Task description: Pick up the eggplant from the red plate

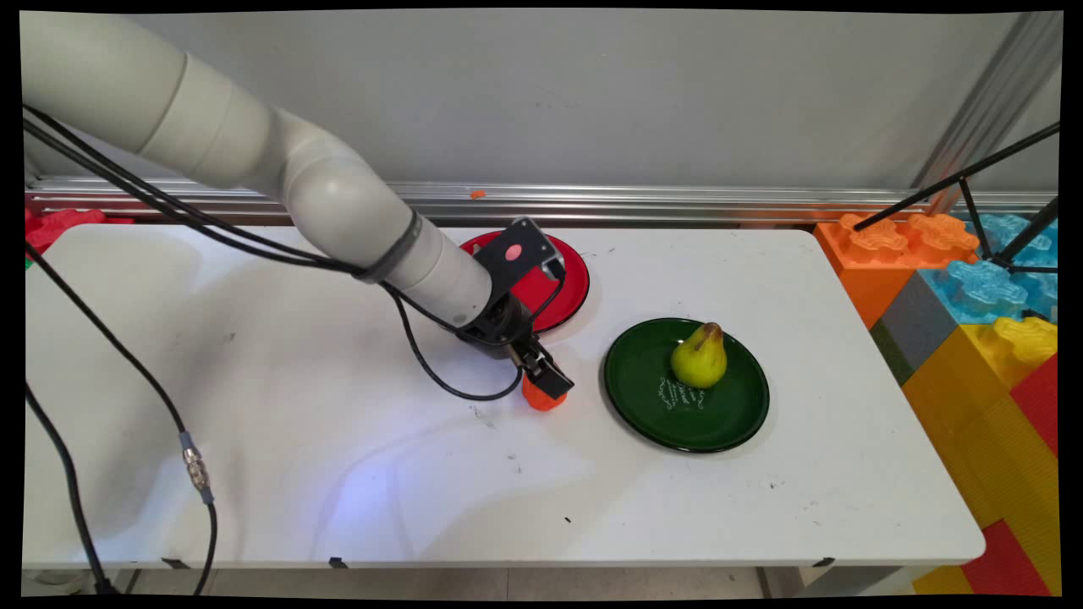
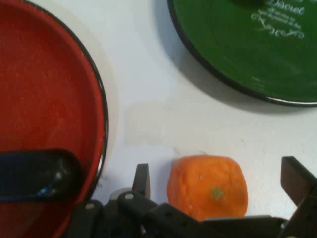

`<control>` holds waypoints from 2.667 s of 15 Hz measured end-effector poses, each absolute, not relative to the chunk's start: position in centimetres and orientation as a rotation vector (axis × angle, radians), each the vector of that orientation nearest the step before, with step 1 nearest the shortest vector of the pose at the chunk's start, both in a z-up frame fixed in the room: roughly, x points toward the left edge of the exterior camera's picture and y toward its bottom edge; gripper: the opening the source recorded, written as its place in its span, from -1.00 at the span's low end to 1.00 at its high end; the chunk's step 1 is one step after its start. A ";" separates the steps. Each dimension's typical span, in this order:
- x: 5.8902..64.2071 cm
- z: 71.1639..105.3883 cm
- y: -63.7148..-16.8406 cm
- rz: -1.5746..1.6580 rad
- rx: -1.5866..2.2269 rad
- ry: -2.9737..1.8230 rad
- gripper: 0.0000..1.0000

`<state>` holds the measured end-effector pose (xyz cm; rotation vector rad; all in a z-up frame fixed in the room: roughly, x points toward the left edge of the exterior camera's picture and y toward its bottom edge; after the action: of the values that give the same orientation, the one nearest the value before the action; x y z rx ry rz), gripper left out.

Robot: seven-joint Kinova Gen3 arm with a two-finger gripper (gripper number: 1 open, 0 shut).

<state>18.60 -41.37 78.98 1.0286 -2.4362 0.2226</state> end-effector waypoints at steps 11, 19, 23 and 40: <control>20.6 84.0 -42.9 0.221 0.913 -2.504 1.00; 24.1 86.4 -46.9 0.306 0.649 -2.636 1.00; 25.8 86.9 -48.6 0.342 0.521 -2.692 1.00; 29.5 84.2 -54.1 0.451 -0.276 -2.821 1.00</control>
<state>29.50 -54.09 84.16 -0.2758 -2.8214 0.4513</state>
